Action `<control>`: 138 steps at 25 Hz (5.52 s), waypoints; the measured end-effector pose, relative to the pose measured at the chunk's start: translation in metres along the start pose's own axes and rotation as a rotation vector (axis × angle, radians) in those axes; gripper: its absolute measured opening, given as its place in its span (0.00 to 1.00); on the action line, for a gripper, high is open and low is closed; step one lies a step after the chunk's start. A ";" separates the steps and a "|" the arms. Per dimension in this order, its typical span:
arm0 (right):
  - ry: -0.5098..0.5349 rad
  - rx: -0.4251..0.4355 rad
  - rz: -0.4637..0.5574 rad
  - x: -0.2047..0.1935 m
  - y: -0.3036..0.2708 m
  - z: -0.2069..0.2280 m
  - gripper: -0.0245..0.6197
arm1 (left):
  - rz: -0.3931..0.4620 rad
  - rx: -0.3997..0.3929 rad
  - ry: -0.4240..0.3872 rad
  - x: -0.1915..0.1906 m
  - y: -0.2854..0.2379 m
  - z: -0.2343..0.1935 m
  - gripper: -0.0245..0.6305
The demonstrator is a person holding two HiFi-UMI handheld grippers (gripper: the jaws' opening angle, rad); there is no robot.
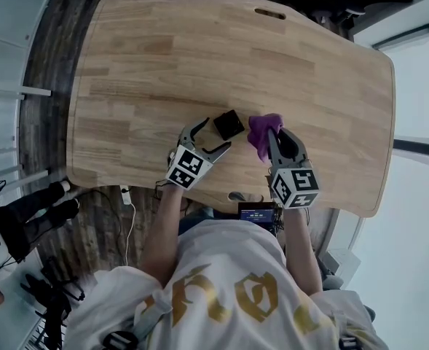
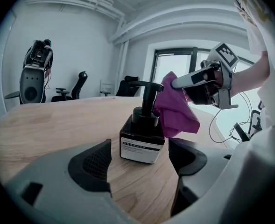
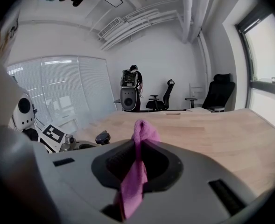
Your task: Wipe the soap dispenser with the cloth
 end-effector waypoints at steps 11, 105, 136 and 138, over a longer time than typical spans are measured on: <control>-0.022 -0.010 0.004 0.000 0.001 0.008 0.10 | -0.022 0.003 -0.037 -0.003 -0.023 0.003 0.59; -0.173 0.086 0.223 0.073 0.042 -0.017 0.10 | 0.082 -0.184 -0.227 0.096 0.002 0.030 0.58; -0.109 0.438 0.023 0.075 0.046 -0.076 0.10 | 0.106 -0.317 -0.294 0.119 0.043 0.077 0.58; -0.090 0.447 0.009 0.075 0.043 -0.077 0.10 | 0.102 -0.334 -0.290 0.116 0.044 0.079 0.58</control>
Point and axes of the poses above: the fingertips, and each gripper's own axes: y backward along the fingers, z to its right, x out of its top, the point moved 3 cm from there along y, backward along the fingers, and after that the axes turned 2 degrees about -y, right-handed, at the moved point
